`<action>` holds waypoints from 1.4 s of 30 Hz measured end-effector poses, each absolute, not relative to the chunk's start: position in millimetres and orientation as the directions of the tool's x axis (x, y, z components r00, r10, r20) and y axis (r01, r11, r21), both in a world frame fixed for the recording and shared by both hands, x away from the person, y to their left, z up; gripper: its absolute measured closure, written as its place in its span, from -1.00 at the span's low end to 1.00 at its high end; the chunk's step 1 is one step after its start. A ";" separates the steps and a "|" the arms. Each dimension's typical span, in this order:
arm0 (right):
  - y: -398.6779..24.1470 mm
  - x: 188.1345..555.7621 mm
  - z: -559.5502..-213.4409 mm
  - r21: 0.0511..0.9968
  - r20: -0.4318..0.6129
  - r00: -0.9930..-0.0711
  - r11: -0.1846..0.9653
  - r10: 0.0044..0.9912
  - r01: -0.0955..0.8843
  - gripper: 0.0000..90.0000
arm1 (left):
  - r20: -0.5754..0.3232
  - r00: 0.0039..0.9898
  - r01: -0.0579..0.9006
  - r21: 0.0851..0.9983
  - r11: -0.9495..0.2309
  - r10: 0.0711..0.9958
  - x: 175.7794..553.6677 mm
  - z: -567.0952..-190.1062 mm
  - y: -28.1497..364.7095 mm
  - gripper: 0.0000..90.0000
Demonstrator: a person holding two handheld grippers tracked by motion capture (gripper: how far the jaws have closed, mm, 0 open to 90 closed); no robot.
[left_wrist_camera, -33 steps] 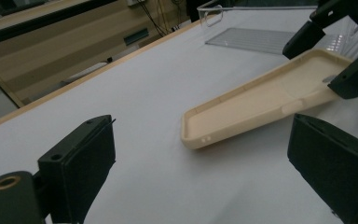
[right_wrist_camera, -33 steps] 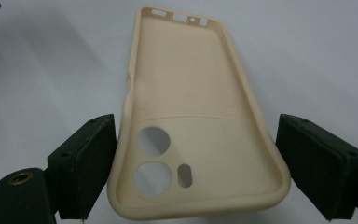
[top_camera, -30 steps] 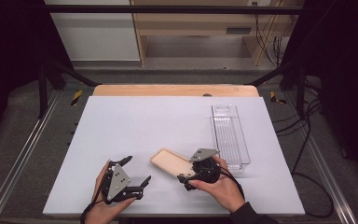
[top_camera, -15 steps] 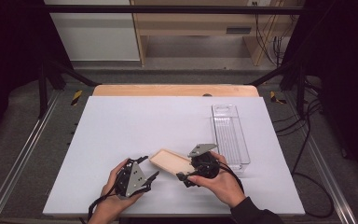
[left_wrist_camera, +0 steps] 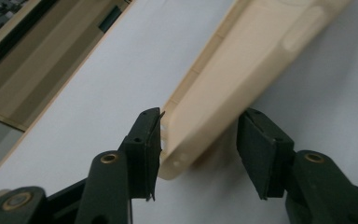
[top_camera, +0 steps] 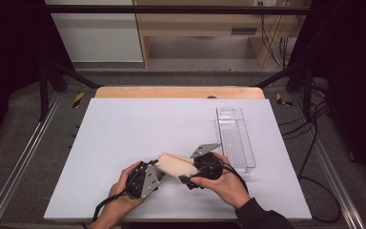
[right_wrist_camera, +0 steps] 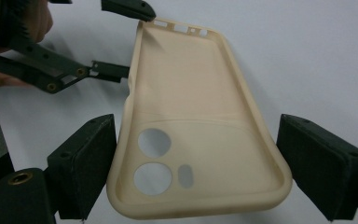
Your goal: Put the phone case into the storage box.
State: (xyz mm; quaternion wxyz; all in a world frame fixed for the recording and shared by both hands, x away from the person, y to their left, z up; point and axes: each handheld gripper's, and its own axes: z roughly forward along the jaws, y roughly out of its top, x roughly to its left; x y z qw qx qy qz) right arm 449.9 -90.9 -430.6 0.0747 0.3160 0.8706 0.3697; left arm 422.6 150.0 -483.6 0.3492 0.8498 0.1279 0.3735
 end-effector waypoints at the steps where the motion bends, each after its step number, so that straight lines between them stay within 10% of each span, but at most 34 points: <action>1: -90.6 449.4 -430.4 0.692 0.104 -0.791 0.527 0.603 0.493 -0.70 | 0.547 0.685 -0.047 0.692 -0.720 0.481 423.6 -483.7 150.1 0.14; 42: -90.8 445.4 -385.4 0.797 0.097 -0.826 0.454 0.556 0.399 -0.79 | 0.776 0.530 -0.226 0.519 -0.824 0.343 397.4 -467.4 144.3 0.77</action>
